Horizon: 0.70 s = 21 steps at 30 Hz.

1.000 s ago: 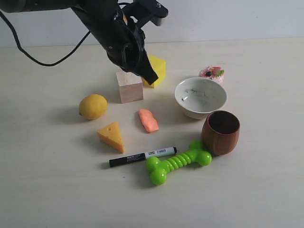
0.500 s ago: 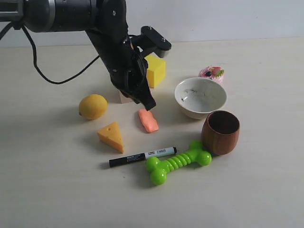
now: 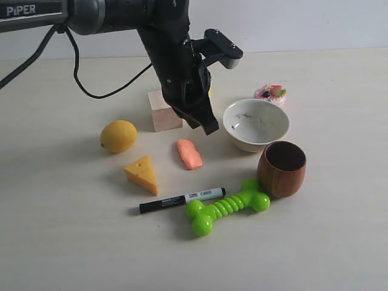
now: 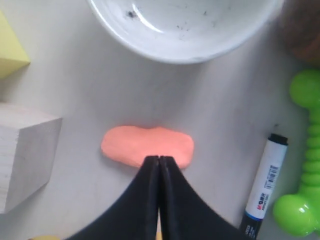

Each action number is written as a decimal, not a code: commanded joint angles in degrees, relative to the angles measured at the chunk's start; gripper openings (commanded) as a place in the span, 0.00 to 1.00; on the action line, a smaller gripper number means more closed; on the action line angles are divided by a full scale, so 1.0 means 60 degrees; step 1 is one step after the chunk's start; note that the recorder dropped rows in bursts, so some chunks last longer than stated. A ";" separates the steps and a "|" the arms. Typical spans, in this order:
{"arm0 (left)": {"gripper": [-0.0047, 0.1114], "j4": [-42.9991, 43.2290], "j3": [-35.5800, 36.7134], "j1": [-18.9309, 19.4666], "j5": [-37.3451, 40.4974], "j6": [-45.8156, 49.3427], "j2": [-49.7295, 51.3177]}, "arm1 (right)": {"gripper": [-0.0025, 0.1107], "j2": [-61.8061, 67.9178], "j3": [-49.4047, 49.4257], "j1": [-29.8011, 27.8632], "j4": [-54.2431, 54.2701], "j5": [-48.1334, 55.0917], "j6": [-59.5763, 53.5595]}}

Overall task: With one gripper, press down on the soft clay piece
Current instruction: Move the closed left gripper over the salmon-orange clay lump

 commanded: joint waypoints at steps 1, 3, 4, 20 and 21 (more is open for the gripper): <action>0.04 0.0562 -0.0396 -0.0029 0.0407 -0.0860 0.0333 | 0.02 -0.0064 0.0044 -0.0059 0.0003 -0.0028 0.0000; 0.04 0.0560 -0.0419 -0.0029 0.0407 -0.0937 0.0474 | 0.02 -0.0064 0.0044 -0.0059 0.0003 -0.0028 0.0000; 0.04 0.0525 -0.0419 -0.0062 0.0407 -0.0955 0.0531 | 0.02 -0.0064 0.0044 -0.0059 0.0003 -0.0028 0.0000; 0.04 0.0558 -0.0419 -0.0095 -0.0272 -0.1127 0.0960 | 0.02 -0.0064 0.0044 -0.0059 0.0003 -0.0028 0.0000; 0.04 0.0558 -0.0419 -0.0095 -0.0285 -0.1127 0.0960 | 0.02 -0.0064 0.0044 -0.0059 0.0003 -0.0028 0.0000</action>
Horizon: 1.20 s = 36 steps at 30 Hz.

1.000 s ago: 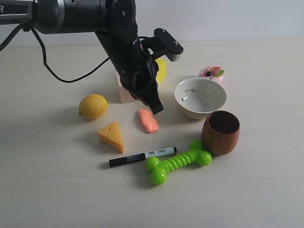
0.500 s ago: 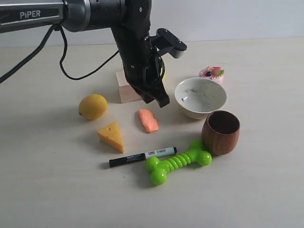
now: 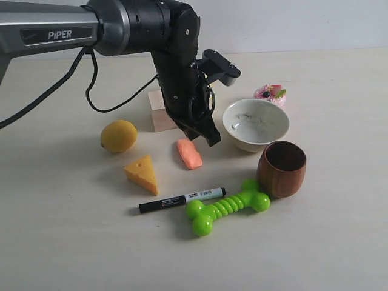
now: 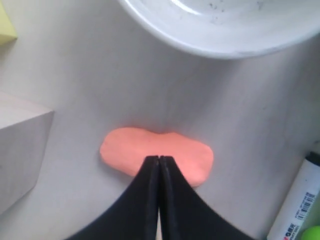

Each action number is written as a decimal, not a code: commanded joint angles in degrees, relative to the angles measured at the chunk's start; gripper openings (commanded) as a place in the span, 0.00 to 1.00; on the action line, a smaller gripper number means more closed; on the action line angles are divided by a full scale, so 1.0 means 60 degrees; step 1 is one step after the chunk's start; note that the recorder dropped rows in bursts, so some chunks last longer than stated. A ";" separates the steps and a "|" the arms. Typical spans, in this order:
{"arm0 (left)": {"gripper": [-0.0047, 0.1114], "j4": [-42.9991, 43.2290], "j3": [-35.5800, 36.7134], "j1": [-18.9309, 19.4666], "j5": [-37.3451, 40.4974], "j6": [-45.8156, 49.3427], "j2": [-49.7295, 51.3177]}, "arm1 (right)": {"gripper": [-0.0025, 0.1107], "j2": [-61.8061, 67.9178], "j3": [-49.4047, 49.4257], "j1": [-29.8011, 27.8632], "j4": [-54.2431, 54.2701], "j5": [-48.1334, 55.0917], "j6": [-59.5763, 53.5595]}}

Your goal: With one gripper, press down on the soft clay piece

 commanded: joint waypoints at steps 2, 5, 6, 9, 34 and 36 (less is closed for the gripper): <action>0.04 0.0013 -0.0080 -0.0028 -0.0252 -0.0072 0.0029 | 0.02 -0.0064 0.0044 -0.0059 0.0003 -0.0028 0.0000; 0.04 0.0013 -0.0080 -0.0071 -0.0252 -0.0072 0.0071 | 0.02 -0.0064 0.0044 -0.0059 0.0003 -0.0028 0.0000; 0.04 0.0013 -0.0080 -0.0064 -0.0252 -0.0096 0.0091 | 0.02 -0.0064 0.0044 -0.0059 0.0003 -0.0028 0.0000; 0.04 0.0107 -0.0080 -0.0177 -0.0252 -0.0179 0.0152 | 0.02 -0.0064 0.0044 -0.0059 0.0003 -0.0028 0.0000; 0.04 0.1182 -0.0080 -0.0604 -0.0042 -0.0988 0.0555 | 0.02 -0.0064 0.0044 -0.0059 0.0003 -0.0028 0.0000; 0.04 0.1276 -0.0080 -0.0604 0.0004 -0.1115 0.0555 | 0.02 -0.0064 0.0044 -0.0059 0.0003 -0.0028 0.0000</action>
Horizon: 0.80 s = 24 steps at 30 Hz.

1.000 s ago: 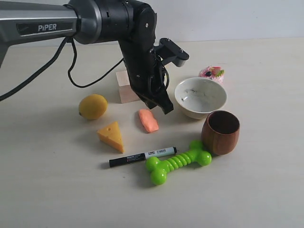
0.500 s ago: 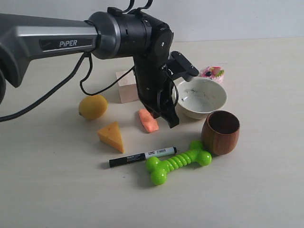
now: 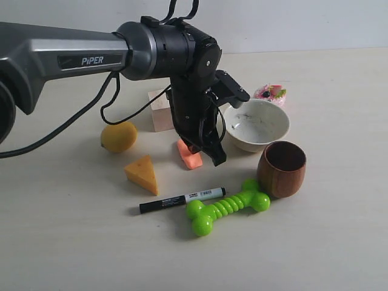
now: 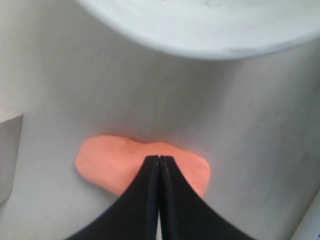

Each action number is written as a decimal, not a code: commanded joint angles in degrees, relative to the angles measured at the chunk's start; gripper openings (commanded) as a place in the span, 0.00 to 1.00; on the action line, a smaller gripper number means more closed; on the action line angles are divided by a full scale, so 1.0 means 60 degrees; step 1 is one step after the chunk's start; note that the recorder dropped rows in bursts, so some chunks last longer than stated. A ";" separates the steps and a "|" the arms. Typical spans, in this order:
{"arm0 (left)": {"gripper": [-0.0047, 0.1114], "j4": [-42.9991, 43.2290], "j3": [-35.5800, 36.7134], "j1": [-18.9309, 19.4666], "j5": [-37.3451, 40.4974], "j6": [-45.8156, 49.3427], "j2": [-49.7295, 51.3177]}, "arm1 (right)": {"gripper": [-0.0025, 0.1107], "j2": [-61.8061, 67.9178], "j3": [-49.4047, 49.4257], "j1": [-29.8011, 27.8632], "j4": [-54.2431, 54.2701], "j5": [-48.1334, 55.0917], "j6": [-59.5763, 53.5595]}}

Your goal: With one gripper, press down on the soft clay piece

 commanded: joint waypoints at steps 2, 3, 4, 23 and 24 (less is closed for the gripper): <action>0.04 0.0259 -0.0044 -0.0018 0.0227 -0.0414 -0.0051 | 0.02 -0.0064 0.0044 -0.0059 0.0003 -0.0028 0.0000; 0.04 0.0279 -0.0044 -0.0018 0.0282 -0.0433 -0.0051 | 0.02 -0.0064 0.0044 -0.0059 0.0003 -0.0028 0.0000; 0.04 0.0279 -0.0044 -0.0018 0.0282 -0.0433 -0.0051 | 0.02 -0.0064 0.0044 -0.0059 0.0003 -0.0028 0.0000; 0.04 0.0177 -0.0023 -0.0018 0.0399 -0.0602 0.0359 | 0.02 -0.0064 0.0044 -0.0059 0.0003 -0.0050 0.0000; 0.04 0.0177 -0.0023 -0.0018 0.0381 -0.0602 0.0364 | 0.02 -0.0064 0.0044 -0.0059 0.0003 -0.0050 0.0000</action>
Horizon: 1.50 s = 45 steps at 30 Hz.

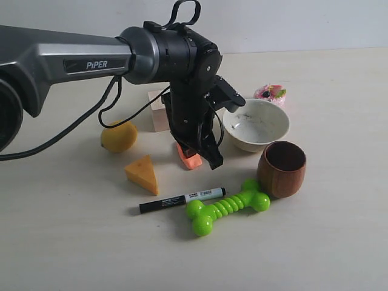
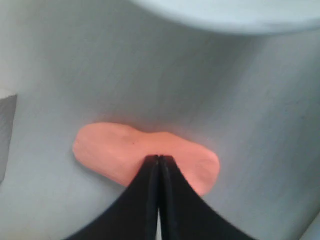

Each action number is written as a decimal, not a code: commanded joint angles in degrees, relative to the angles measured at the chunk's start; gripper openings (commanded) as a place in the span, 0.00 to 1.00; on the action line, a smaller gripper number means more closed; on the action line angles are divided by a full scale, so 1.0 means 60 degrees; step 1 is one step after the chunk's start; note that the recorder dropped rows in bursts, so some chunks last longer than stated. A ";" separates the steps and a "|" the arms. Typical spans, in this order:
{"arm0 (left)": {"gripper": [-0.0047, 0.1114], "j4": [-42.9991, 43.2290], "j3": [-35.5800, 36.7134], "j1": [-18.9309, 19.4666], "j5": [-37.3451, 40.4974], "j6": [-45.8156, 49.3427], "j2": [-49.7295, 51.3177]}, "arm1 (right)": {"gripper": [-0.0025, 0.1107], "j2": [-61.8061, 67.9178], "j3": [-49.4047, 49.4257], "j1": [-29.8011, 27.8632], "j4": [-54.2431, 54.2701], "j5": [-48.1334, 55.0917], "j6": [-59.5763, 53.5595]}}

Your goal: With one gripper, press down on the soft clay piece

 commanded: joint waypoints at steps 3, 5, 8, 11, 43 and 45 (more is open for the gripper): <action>0.04 -0.0098 -0.0006 -0.0018 0.0042 -0.0153 0.0255 | 0.02 -0.0064 0.0044 -0.0059 0.0003 -0.0050 0.0000; 0.04 -0.0278 -0.0006 -0.0018 0.0135 -0.0172 0.0387 | 0.02 -0.0064 0.0044 -0.0059 0.0003 -0.0050 0.0000; 0.04 -0.0481 -0.0006 -0.0018 0.0369 -0.0172 0.0599 | 0.02 -0.0064 0.0044 -0.0059 0.0003 -0.0050 0.0000; 0.04 -0.0532 -0.0006 -0.0018 0.0520 -0.0172 0.0848 | 0.02 -0.0064 0.0044 -0.0059 0.0003 -0.0050 0.0000; 0.04 -0.0459 -0.0006 -0.0018 0.0249 0.0112 0.1327 | 0.02 -0.0064 0.0044 -0.0059 0.0003 -0.0050 0.0000; 0.04 -0.0459 -0.0006 -0.0018 0.0271 0.0112 0.1250 | 0.02 -0.0064 0.0044 -0.0059 0.0003 -0.0050 0.0000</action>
